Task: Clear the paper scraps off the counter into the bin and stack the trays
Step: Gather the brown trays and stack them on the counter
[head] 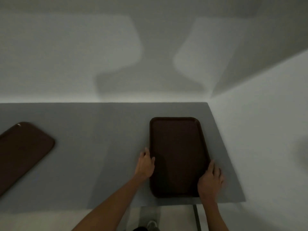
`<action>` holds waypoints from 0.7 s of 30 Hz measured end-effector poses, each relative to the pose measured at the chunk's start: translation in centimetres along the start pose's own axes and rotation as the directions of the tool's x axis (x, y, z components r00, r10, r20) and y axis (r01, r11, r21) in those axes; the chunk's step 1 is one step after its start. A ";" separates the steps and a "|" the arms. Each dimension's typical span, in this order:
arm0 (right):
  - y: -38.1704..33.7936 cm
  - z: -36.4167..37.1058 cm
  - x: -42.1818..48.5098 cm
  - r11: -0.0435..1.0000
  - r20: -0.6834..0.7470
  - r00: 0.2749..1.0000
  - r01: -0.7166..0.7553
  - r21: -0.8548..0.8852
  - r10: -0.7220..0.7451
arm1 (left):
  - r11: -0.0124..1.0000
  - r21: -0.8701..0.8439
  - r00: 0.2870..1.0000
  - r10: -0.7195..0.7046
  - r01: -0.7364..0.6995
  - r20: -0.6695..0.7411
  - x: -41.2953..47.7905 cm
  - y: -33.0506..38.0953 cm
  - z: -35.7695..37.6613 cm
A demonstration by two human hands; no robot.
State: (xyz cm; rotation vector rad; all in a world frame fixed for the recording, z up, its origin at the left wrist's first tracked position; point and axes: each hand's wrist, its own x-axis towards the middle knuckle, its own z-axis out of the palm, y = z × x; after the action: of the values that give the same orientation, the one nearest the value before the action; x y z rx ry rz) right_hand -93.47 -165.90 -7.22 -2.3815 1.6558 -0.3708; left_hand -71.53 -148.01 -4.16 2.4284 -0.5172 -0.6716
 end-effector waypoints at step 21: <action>-54.6 8.2 -23.9 0.728 0.165 0.836 0.337 0.597 -0.523 | 0.888 -0.165 0.582 -0.412 0.430 -0.701 -8.7 -45.2 -40.9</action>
State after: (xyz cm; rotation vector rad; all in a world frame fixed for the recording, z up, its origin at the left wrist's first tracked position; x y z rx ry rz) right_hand -50.52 -124.51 0.40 -2.1914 0.6891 -0.4284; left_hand -46.05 -92.22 0.77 2.5860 0.4069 0.1832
